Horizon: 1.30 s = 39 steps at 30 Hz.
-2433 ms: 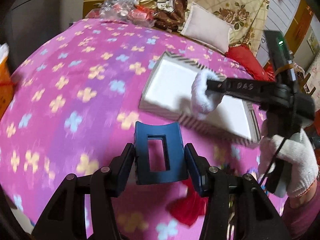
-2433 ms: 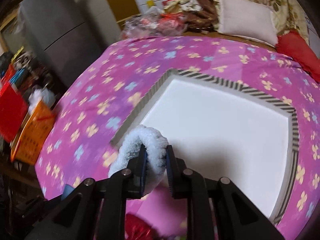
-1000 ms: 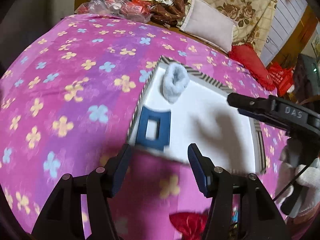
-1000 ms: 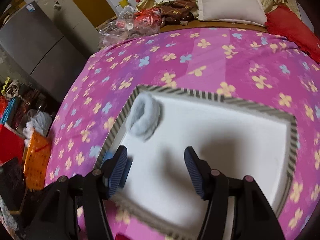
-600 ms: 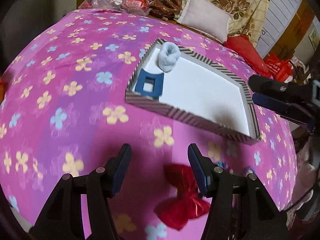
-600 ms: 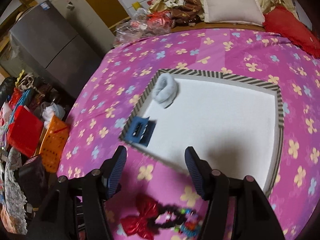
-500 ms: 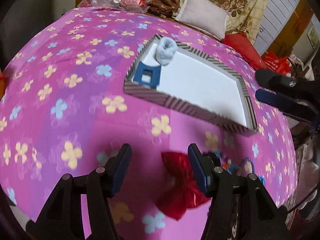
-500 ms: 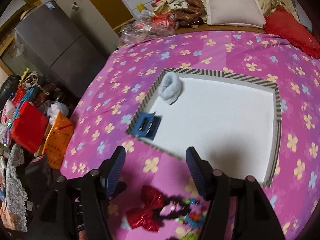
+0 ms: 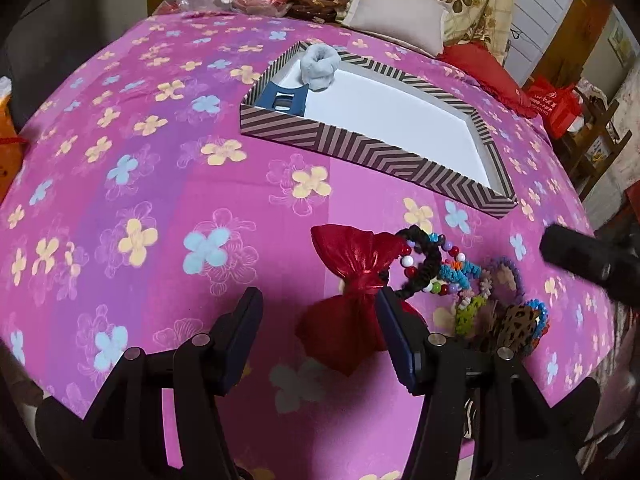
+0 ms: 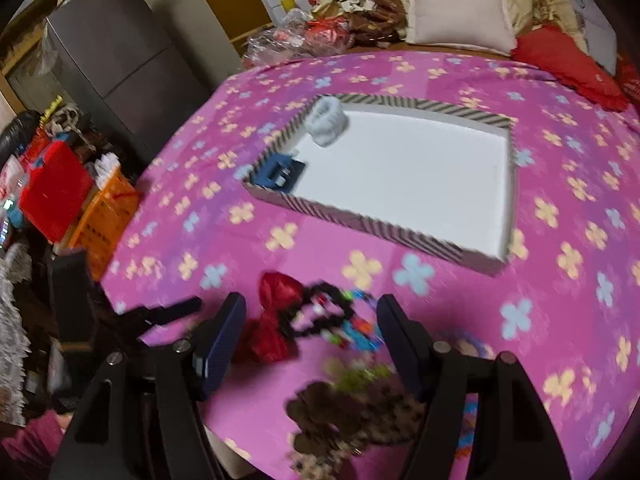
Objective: Organize jewelry
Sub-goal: 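Grasp the red satin bow with the left tool while the right tool grasps the brown scrunchie and leopard bow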
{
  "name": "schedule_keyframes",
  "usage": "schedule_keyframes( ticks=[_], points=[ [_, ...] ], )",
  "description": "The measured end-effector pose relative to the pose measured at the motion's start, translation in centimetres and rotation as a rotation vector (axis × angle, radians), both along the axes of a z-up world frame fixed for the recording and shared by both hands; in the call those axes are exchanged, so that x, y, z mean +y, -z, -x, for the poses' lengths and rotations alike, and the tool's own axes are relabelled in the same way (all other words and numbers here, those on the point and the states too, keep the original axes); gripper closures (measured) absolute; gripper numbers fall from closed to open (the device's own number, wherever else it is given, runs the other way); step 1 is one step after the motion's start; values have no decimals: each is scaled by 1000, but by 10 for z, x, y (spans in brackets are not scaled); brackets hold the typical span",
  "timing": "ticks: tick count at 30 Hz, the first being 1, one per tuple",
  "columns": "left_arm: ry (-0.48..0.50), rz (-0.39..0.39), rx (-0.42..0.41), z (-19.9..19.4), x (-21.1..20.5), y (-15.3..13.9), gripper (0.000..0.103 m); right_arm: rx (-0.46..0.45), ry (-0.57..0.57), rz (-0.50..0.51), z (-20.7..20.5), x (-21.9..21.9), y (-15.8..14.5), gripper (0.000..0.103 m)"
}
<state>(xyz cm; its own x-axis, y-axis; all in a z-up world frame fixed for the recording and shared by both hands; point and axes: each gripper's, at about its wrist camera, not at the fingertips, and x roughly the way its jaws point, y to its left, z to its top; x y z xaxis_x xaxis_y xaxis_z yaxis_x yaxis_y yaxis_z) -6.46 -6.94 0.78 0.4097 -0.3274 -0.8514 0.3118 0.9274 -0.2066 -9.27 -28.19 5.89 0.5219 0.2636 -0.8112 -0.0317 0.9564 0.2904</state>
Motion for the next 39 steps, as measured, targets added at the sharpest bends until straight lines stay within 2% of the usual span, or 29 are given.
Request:
schedule_keyframes(
  ticks=[12,17,24,30,39],
  points=[
    [-4,-46,-60,24,-7,-1,39,-9,15,95,54,14,18,32],
    [-4,-38,-63,30,-5,-2,39,-4,22,115,70,15,23,32],
    [-2,-23,-41,33,-3,2,39,11,28,110,91,12,29,31],
    [-9,32,-11,28,1,6,39,65,17,94,106,14,48,30],
    [-15,62,30,15,-10,19,39,102,39,81,90,12,77,30]
  ],
)
